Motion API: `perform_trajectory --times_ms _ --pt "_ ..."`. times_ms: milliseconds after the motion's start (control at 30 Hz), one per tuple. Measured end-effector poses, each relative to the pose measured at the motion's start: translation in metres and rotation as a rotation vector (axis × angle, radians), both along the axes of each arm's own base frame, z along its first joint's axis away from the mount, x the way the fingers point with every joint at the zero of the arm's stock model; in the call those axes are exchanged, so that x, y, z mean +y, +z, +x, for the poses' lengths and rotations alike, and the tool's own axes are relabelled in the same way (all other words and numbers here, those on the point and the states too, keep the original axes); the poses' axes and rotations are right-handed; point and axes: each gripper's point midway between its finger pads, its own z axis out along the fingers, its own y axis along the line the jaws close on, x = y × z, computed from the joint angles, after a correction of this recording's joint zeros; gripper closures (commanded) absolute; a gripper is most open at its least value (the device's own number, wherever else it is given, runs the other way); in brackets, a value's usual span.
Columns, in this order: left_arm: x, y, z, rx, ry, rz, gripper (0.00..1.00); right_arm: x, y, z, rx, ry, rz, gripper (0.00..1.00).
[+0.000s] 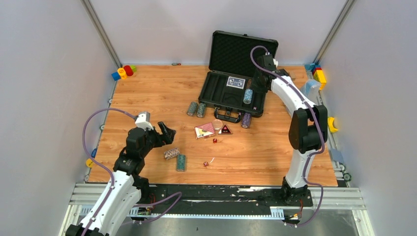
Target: Pack up texas hold em set
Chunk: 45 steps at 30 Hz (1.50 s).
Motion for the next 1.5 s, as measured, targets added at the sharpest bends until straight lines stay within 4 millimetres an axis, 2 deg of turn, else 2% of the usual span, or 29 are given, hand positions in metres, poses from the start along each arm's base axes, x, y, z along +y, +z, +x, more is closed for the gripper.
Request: perform_trajectory --times_ms 133,333,467,667,833,933,1033,1100,1233,1367,1500 --pt "0.0 0.0 0.0 -0.001 0.0 0.0 0.0 0.002 -0.008 -0.008 0.02 0.014 0.002 0.81" --pt "0.0 0.0 -0.001 0.001 0.0 0.0 0.0 0.018 -0.047 -0.04 0.119 0.062 -0.013 1.0" --pt "0.001 0.0 -0.001 0.001 0.003 0.001 0.0 0.03 -0.062 -0.06 0.169 0.101 -0.005 1.0" --pt "0.001 0.0 -0.001 0.001 0.003 0.001 0.01 0.03 -0.06 -0.054 0.143 0.091 -0.022 1.0" --pt "0.001 0.0 -0.001 0.001 0.003 0.001 0.01 0.025 -0.053 -0.029 0.101 0.051 -0.061 1.0" --pt "0.001 0.0 -0.001 0.001 0.003 0.001 0.01 0.026 -0.053 -0.03 0.108 0.052 -0.07 0.89" --pt "0.001 0.0 -0.001 0.0 0.003 0.001 0.01 0.032 -0.051 -0.031 0.099 0.074 -0.069 0.71" --pt "0.001 0.0 -0.001 0.0 0.003 0.001 0.01 0.035 -0.046 -0.037 0.078 0.094 -0.075 0.62" --pt "0.001 0.0 -0.001 0.0 0.003 0.001 0.01 0.052 -0.023 -0.07 0.024 0.167 -0.09 0.48" --pt "0.0 0.002 -0.001 -0.006 0.001 -0.001 0.01 0.07 0.006 -0.116 -0.061 0.264 -0.052 0.36" --pt "0.0 0.008 -0.002 -0.031 -0.003 -0.008 0.01 0.065 0.015 -0.151 -0.115 0.287 0.0 0.26"
